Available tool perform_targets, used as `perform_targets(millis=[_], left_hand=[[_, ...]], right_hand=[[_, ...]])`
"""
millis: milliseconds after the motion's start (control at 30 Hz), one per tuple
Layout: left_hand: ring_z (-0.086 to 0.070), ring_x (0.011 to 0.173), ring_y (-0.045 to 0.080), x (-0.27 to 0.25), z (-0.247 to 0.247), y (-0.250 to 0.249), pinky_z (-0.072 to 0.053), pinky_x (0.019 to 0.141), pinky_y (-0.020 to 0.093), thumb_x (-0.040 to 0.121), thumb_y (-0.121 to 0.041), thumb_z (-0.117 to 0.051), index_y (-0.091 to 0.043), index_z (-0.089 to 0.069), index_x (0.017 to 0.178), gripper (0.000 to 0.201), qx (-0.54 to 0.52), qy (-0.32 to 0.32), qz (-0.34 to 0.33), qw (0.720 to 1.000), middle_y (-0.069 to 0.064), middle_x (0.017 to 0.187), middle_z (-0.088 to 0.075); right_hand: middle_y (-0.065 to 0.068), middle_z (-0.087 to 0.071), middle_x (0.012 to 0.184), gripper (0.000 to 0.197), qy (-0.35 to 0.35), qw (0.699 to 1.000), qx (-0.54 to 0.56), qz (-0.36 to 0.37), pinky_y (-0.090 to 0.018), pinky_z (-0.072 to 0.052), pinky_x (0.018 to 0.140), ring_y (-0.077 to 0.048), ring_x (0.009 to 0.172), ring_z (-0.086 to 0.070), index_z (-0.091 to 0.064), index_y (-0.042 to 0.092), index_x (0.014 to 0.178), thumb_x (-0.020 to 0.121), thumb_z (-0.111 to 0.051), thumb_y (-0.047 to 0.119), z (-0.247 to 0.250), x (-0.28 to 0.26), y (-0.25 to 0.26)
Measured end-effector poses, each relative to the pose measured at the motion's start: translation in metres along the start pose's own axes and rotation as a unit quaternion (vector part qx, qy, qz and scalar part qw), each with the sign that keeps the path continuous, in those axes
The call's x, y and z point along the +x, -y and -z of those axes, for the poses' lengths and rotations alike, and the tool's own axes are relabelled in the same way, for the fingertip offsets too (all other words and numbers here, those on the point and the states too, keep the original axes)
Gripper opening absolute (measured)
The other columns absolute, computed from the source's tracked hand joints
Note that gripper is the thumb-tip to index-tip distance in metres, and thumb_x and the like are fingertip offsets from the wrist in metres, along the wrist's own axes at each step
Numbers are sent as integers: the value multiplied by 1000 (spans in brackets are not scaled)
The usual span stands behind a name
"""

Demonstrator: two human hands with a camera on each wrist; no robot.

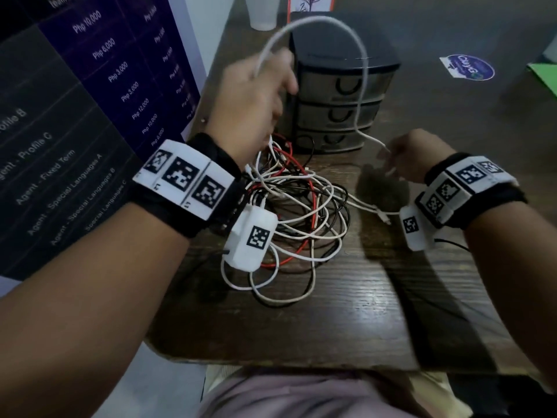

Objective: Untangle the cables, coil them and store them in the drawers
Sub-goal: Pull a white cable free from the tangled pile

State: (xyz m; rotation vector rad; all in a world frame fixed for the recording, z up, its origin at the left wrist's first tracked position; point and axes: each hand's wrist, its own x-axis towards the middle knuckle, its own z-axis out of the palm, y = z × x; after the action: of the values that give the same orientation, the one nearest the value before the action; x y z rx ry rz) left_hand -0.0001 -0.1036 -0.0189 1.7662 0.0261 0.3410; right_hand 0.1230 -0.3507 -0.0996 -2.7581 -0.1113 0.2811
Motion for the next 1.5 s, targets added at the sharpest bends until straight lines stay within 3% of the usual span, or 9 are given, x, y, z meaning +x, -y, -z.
perform_targets(millis=[100,233,367,600,767,1000,1167,1333,1500], left_hand=[[-45,51,-1,3,-15,10,-38,52,10,96,-23,-62,-3,-68,89,21,113,55,-29,992,-9,64,-55],[-52,64,7,3,-33,17,-45,60,30,84,-40,-71,-13,-68,99,31,144,103,-22,984,7,75,-64],[-53,60,-8,3,-42,12,-37,58,6,89,-37,-71,-11,-57,124,47,95,80,-27,992,-13,73,-51],[-53,51,0,5,-33,14,-40,54,13,106,-16,-41,4,-66,104,32,31,72,-83,993,4,62,-57],[-48,41,-2,9,-27,14,-35,45,11,107,-11,-34,10,-59,105,32,-58,-30,-75,995,17,71,-58],[-46,39,5,31,3,20,-33,38,17,107,-12,-31,-2,-60,106,31,-75,-145,-64,984,2,76,-67],[-55,47,12,28,3,29,-38,41,18,107,-19,-34,-15,-61,112,29,-8,-122,-38,992,5,99,-72],[-56,46,12,25,0,30,-38,42,17,106,-18,-35,-16,-63,113,29,31,-118,-49,991,-1,94,-72],[-49,41,9,20,-10,29,-35,39,15,105,-8,-35,-5,-60,116,28,8,-61,-30,998,10,93,-66]], right_hand=[[-3,-73,78,20,-80,984,147,65,-22,-53,56,-12,60,-69,-66,18,90,92,-55,2,8,-9,15],[12,-70,70,8,-127,922,273,242,-19,-49,57,0,56,-64,-67,21,86,85,-75,19,27,-37,52],[11,-70,62,6,-98,895,289,325,-24,-52,56,-11,53,-64,-74,29,77,80,-74,23,36,-56,74],[-12,-74,77,17,-68,905,247,340,-40,-58,68,-28,65,-69,-73,5,92,87,-75,21,33,-64,82],[10,-63,67,9,-54,950,150,268,-17,-43,64,2,57,-56,-68,24,89,84,-76,22,33,-57,73],[7,-65,77,13,-30,978,29,204,-26,-39,72,-14,77,-61,-69,27,79,90,-68,34,19,-53,43],[15,-69,79,11,-112,960,139,217,-7,-45,68,9,68,-62,-69,25,87,95,-62,21,32,-52,49],[-5,-69,80,13,-269,889,259,264,-32,-57,66,-6,62,-63,-67,29,103,98,-55,27,54,-51,54],[19,-66,85,25,-336,877,230,256,-17,-41,67,-1,73,-54,-71,28,113,96,-54,38,70,-50,59]])
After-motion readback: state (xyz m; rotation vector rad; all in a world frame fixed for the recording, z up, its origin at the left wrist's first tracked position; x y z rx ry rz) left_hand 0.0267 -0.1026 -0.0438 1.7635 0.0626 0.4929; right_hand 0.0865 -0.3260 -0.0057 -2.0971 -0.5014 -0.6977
